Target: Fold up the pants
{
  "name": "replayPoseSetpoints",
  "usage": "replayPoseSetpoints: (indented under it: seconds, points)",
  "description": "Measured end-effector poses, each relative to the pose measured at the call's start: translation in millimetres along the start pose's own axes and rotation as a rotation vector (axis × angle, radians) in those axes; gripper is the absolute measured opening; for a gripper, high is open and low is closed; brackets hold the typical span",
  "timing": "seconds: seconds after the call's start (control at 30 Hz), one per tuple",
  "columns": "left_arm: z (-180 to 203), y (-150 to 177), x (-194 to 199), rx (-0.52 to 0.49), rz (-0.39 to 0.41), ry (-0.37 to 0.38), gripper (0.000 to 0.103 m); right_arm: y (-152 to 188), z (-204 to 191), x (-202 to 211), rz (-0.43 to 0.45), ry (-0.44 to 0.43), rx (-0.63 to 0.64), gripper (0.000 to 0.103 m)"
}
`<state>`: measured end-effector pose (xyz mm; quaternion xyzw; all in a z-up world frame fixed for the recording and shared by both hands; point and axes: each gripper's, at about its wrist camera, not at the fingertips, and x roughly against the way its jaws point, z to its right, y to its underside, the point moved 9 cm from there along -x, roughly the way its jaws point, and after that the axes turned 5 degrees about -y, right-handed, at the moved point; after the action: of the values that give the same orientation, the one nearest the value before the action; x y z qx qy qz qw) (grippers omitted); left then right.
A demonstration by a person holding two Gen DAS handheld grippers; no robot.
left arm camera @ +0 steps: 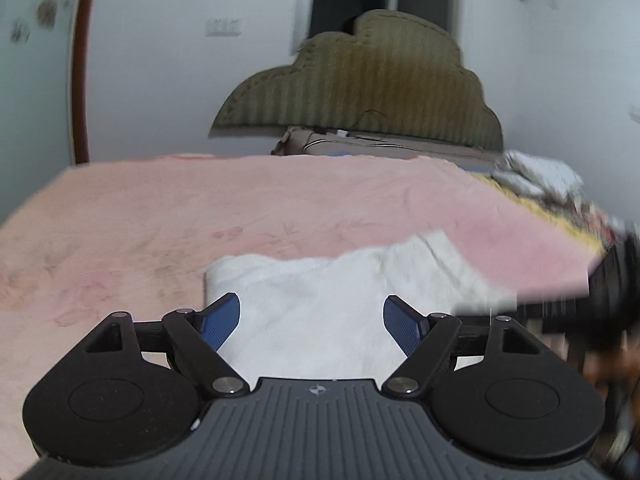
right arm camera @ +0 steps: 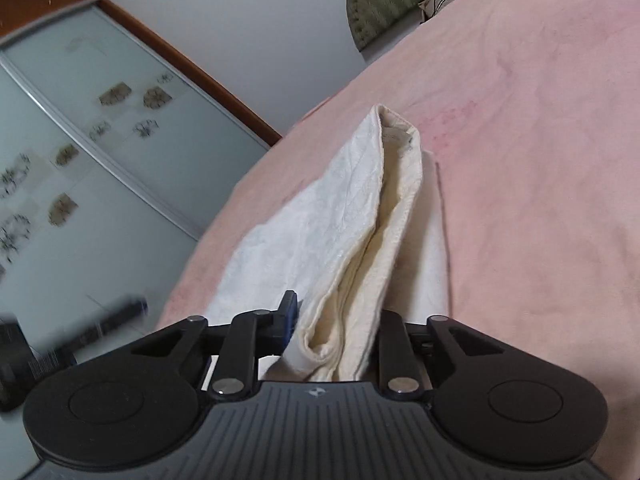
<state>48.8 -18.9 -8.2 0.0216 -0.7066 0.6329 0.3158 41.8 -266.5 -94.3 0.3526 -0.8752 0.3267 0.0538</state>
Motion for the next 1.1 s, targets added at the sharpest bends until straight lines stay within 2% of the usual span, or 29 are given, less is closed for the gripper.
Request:
replayPoseSetpoints:
  seconds: [0.1, 0.2, 0.27, 0.37, 0.43, 0.6, 0.77, 0.83, 0.9, 1.1]
  points:
    - [10, 23, 18, -0.151, 0.031, -0.047, 0.082, -15, -17, 0, 0.034, -0.100, -0.058, 0.017]
    - [31, 36, 33, -0.320, 0.110, -0.119, 0.092, -35, -37, -7, 0.060, -0.183, -0.092, 0.016]
    - [48, 41, 39, -0.422, 0.158, -0.120, 0.100, -45, -50, -13, 0.069, -0.228, -0.110, 0.016]
    - [63, 52, 36, -0.508, 0.175, -0.138, 0.102, -59, -72, -28, 0.083, -0.294, -0.139, 0.016]
    - [57, 55, 23, -0.474, 0.143, -0.199, 0.102, -64, -83, -36, 0.087, -0.326, -0.142, 0.016]
    - [20, 55, -5, -0.257, 0.041, -0.345, 0.099, -73, -101, -44, 0.091, -0.402, -0.181, 0.016]
    - [-2, 60, -7, -0.203, -0.012, -0.481, 0.099, -77, -107, -44, 0.105, -0.453, -0.216, 0.017]
    - [-15, 67, -2, -0.165, -0.037, -0.490, 0.102, -78, -107, -42, 0.115, -0.459, -0.222, 0.017]
    - [-27, 74, 10, -0.129, -0.056, -0.478, 0.101, -78, -103, -39, 0.121, -0.454, -0.224, 0.017]
    - [-41, 92, 24, -0.111, -0.132, -0.420, 0.100, -64, -75, -36, 0.123, -0.397, -0.261, 0.017]
